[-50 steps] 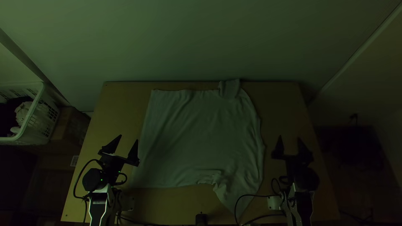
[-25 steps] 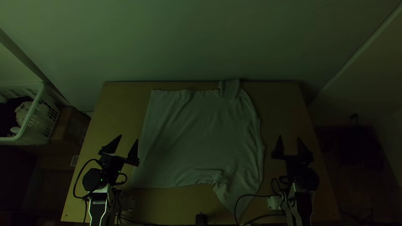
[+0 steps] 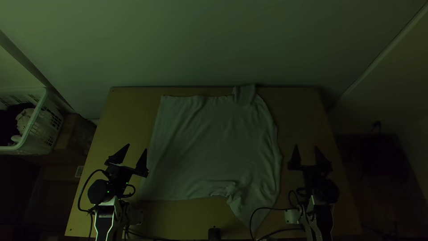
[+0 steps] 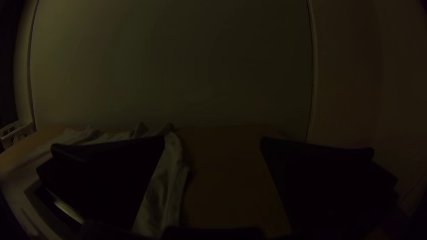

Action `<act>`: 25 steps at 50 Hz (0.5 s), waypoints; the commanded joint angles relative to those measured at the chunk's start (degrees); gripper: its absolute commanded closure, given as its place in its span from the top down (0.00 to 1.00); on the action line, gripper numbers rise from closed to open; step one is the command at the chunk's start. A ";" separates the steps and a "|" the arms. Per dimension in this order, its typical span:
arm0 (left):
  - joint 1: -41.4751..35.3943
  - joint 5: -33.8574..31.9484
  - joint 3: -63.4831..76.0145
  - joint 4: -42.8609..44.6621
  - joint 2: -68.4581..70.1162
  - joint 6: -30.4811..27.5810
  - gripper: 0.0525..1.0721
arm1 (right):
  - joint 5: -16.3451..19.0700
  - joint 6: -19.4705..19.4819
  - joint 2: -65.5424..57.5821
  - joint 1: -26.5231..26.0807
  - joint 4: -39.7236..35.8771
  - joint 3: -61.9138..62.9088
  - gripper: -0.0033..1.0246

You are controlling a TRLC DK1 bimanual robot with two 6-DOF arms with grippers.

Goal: Fold the t-shirt

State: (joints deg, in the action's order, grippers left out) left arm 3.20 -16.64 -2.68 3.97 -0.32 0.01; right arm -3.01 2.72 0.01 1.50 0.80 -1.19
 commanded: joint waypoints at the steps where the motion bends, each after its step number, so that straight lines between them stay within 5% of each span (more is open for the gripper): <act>1: -0.21 0.30 2.94 -0.89 0.40 0.96 0.96 | -0.07 -0.35 0.16 0.61 -1.24 0.75 0.96; 25: 1.54 6.98 0.30 -0.72 0.49 2.01 0.96 | -0.07 2.46 0.25 -0.27 -3.00 -2.94 0.96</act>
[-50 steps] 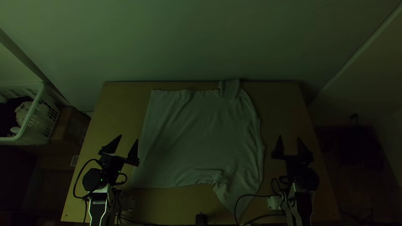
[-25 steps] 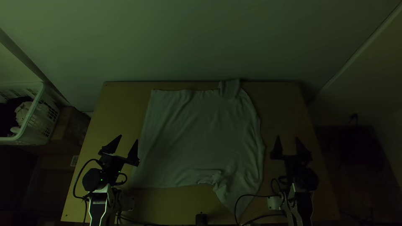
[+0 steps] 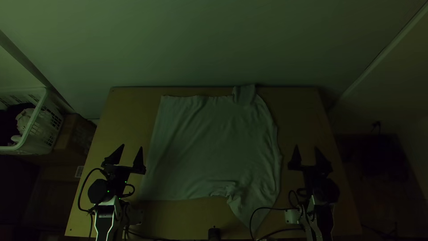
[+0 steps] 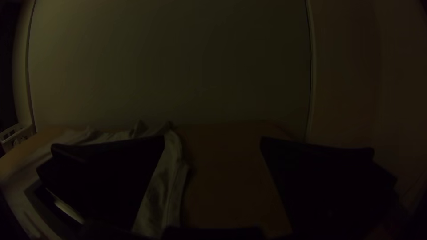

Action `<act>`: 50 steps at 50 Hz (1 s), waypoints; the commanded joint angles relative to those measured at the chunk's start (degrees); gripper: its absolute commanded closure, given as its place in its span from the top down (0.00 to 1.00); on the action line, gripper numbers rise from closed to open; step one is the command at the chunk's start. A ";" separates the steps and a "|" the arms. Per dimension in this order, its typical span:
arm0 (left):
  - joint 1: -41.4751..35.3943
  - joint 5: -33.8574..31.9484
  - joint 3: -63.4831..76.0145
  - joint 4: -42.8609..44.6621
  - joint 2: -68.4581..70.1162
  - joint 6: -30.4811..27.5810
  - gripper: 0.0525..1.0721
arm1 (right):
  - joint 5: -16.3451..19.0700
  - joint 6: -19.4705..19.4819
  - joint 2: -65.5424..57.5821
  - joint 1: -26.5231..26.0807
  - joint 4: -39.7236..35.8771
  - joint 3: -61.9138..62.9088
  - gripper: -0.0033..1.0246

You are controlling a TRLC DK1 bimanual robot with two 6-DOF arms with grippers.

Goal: Fold the t-shirt

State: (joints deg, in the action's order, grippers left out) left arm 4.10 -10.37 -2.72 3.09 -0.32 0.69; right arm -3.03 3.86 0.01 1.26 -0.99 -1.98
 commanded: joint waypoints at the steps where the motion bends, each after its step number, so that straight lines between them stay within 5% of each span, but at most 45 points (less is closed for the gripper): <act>1: 0.74 0.70 0.08 0.51 0.49 1.42 0.96 | -0.05 1.33 0.25 0.06 -1.47 -2.50 0.96; 50: 1.53 2.46 -12.75 10.27 -11.11 1.25 0.96 | 0.04 0.80 -9.33 1.82 -0.06 -15.25 0.96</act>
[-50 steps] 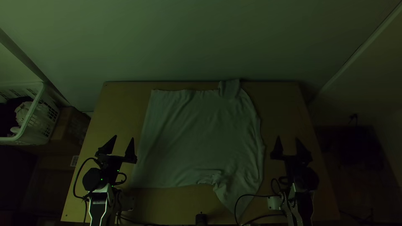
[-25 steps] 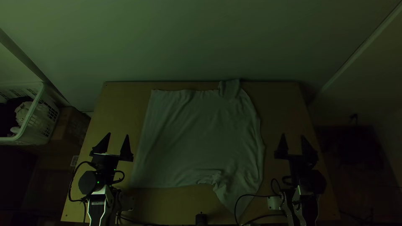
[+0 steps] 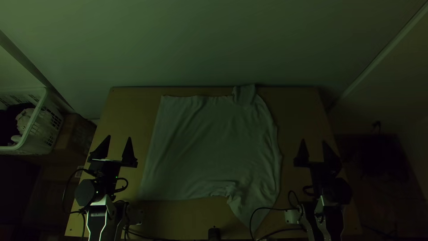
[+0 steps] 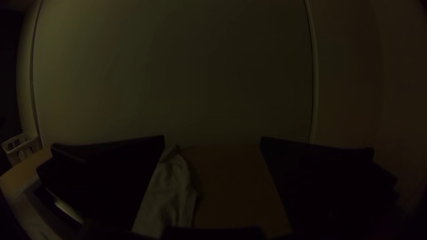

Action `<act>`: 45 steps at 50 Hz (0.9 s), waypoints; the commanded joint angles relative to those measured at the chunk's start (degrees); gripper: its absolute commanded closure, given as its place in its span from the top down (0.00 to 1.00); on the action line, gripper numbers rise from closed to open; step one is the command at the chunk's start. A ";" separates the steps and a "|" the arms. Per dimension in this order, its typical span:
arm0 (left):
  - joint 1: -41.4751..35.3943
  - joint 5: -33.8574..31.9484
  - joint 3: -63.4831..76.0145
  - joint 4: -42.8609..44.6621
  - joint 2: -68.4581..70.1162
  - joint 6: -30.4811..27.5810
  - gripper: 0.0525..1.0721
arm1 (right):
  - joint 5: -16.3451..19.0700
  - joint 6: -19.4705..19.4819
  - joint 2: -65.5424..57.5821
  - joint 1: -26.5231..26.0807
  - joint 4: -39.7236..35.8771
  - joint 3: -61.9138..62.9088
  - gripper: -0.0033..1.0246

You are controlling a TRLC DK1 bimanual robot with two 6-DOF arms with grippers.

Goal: Fold the t-shirt

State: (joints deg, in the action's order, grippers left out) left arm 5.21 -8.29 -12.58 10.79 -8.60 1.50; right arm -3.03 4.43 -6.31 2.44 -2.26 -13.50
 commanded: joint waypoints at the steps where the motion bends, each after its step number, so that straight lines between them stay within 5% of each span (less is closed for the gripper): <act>1: 0.41 0.38 -3.24 2.92 -3.26 0.44 0.96 | 0.04 0.23 -3.63 0.64 1.12 -4.43 0.96; 45: -6.36 0.47 -32.16 -2.88 -33.41 2.19 0.96 | 2.41 0.50 -46.34 1.08 -1.60 -35.90 0.96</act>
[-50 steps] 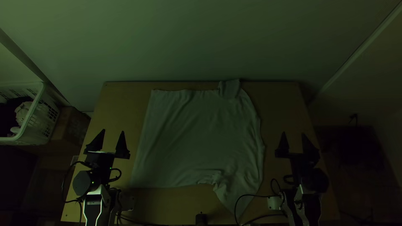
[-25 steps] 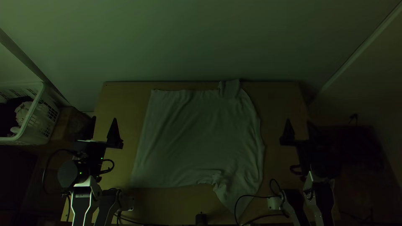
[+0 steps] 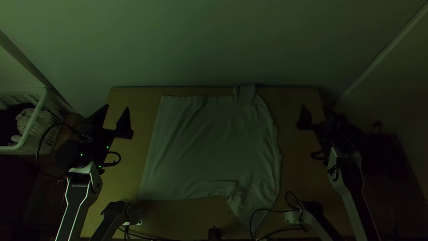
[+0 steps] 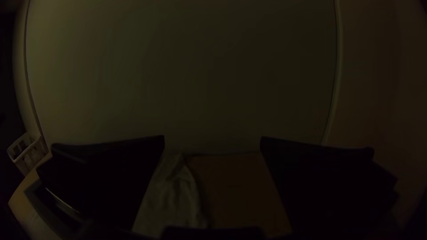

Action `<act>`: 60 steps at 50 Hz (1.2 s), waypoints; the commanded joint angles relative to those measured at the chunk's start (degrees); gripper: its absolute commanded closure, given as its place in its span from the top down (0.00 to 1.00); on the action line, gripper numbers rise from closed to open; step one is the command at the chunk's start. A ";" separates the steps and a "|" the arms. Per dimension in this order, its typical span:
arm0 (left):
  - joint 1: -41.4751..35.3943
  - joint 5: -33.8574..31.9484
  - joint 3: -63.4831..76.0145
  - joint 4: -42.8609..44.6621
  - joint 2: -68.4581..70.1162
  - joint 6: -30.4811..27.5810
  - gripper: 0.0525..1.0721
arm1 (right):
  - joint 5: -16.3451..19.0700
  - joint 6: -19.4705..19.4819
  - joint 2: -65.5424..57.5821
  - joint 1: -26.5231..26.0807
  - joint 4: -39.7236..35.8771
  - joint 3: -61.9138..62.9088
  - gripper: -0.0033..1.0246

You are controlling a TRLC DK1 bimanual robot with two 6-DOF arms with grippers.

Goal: Fold the t-shirt

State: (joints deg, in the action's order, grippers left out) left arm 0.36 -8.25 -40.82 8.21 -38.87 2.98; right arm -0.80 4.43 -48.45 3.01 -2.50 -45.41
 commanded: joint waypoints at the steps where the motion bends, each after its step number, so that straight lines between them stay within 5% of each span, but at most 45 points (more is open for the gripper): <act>1: -1.85 0.43 -4.53 -0.47 -3.84 0.71 0.96 | 0.18 0.58 -5.17 0.51 -1.80 -4.87 0.96; 35: -4.32 -0.54 -28.09 -18.58 -36.27 1.67 0.96 | 0.27 3.92 -33.38 2.62 -15.51 -29.74 0.96; 60: -2.65 -0.54 -41.54 -25.17 -52.45 4.66 0.96 | 1.85 3.48 -47.18 5.08 -16.31 -38.79 0.96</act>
State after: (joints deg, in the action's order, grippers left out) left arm -2.76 -8.51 -78.61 -15.00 -88.66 5.91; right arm 0.05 7.46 -92.88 7.40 -18.35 -81.36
